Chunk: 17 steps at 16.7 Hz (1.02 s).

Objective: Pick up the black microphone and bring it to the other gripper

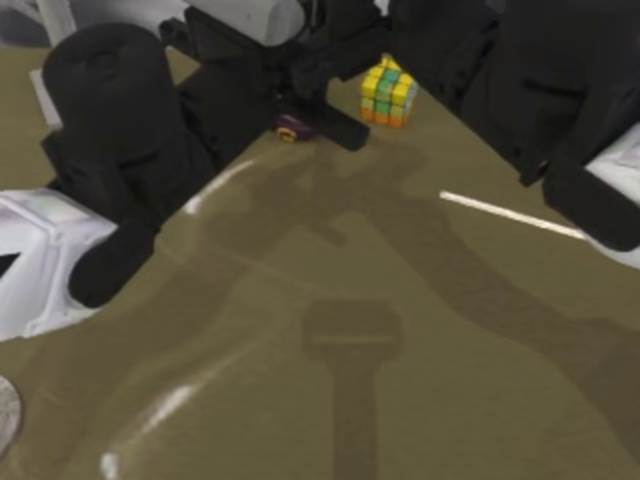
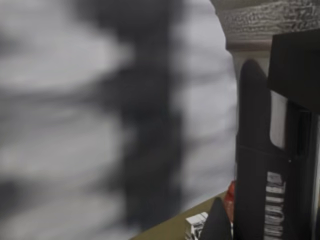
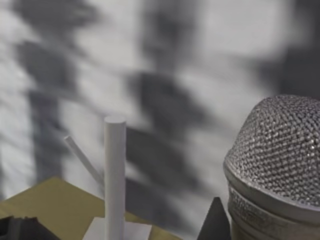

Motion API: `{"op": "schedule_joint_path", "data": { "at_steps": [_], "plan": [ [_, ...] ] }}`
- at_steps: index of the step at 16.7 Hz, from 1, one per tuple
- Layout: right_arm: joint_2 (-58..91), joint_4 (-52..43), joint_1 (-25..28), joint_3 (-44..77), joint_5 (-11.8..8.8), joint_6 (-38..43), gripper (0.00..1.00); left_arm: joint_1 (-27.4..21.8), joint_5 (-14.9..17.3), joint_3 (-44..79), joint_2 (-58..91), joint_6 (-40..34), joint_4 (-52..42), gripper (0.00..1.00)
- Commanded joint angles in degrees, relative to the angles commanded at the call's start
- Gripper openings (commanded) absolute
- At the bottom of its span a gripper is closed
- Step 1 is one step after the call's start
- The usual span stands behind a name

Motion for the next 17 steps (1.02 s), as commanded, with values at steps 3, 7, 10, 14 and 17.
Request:
{"op": "schedule_joint_path", "data": {
  "at_steps": [3, 7, 10, 14, 17],
  "plan": [
    [0.0, 0.0, 0.0, 0.0, 0.0, 0.0, 1.0, 0.0, 0.0, 0.0, 0.0, 0.0, 0.0, 0.0],
    [0.0, 0.0, 0.0, 0.0, 0.0, 0.0, 0.7, 0.0, 0.0, 0.0, 0.0, 0.0, 0.0, 0.0],
    [0.0, 0.0, 0.0, 0.0, 0.0, 0.0, 0.47, 0.0, 0.0, 0.0, 0.0, 0.0, 0.0, 0.0],
    [0.0, 0.0, 0.0, 0.0, 0.0, 0.0, 0.17, 0.0, 0.0, 0.0, 0.0, 0.0, 0.0, 0.0],
    [0.0, 0.0, 0.0, 0.0, 0.0, 0.0, 0.0, 0.0, 0.0, 0.0, 0.0, 0.0, 0.0, 0.0]
  ]
}}
